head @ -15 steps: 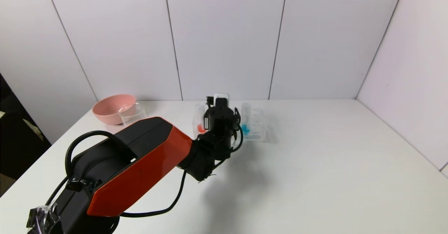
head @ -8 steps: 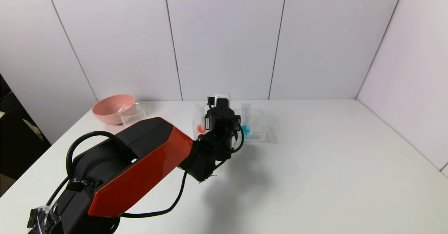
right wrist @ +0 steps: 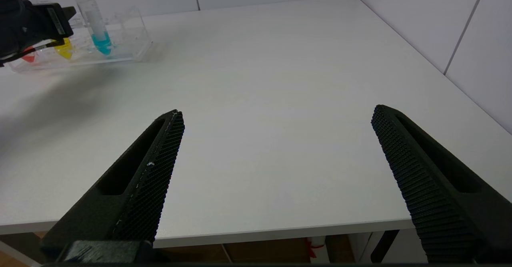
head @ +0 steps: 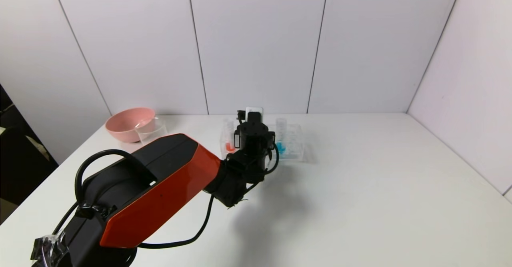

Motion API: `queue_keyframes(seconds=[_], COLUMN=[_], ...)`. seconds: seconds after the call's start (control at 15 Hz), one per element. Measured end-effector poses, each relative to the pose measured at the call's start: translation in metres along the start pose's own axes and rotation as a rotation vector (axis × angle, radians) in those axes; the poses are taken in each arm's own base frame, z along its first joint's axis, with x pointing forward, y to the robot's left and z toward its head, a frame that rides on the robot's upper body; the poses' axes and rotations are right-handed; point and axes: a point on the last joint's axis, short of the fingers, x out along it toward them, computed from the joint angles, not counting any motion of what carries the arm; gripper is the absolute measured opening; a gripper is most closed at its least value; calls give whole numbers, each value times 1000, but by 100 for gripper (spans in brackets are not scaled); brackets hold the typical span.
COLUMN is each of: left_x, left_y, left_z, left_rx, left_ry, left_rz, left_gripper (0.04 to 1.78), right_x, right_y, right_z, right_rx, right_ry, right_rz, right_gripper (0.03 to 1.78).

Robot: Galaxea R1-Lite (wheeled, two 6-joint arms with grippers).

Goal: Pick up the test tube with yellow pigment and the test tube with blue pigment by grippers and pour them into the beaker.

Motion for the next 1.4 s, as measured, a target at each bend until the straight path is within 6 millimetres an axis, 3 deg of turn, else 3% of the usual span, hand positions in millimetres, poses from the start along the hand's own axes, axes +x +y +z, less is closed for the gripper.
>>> queue_keyframes(seconds=[0.33, 1.4], left_x=[-4, -27], left_y=[-1, -7], left_z=[10, 76], left_rx=[-1, -30], left_ry=[-6, -53], left_rz=[-4, -28], left_gripper=[54, 54], right_x=[0, 0], right_y=[0, 0], right_z=[0, 0], right_rx=[0, 0], right_ry=[0, 0], right_rz=[0, 0], right_gripper=[171, 171])
